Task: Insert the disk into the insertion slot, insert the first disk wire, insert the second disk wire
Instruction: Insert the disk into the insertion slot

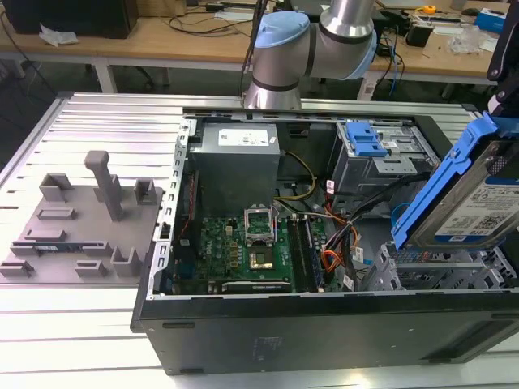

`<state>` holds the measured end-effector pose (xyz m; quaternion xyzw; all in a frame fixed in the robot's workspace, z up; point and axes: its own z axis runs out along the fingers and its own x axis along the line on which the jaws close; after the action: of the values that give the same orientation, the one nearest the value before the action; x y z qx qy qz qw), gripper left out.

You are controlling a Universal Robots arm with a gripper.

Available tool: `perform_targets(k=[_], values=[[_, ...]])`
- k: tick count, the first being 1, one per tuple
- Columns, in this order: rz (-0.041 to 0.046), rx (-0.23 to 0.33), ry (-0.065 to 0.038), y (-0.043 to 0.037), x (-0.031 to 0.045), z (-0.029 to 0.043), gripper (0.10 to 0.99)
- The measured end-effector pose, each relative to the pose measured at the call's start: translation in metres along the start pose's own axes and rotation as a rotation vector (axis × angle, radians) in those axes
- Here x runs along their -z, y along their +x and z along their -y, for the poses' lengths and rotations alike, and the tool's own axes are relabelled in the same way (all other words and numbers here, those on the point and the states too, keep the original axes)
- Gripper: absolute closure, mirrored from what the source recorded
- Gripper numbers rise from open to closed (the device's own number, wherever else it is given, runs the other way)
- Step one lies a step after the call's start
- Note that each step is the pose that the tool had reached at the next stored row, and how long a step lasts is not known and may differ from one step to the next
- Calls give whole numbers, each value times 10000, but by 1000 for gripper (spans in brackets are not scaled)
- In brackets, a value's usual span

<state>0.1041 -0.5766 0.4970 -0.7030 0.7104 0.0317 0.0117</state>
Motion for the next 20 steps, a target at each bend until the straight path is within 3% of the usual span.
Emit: perform_targets(k=[3, 11, 20], values=[[1, 15, 192, 0, -6, -1, 722], [2, 15, 207, -5, -11, -2, 722], [-1, 15, 207, -128, -52, 72, 722]])
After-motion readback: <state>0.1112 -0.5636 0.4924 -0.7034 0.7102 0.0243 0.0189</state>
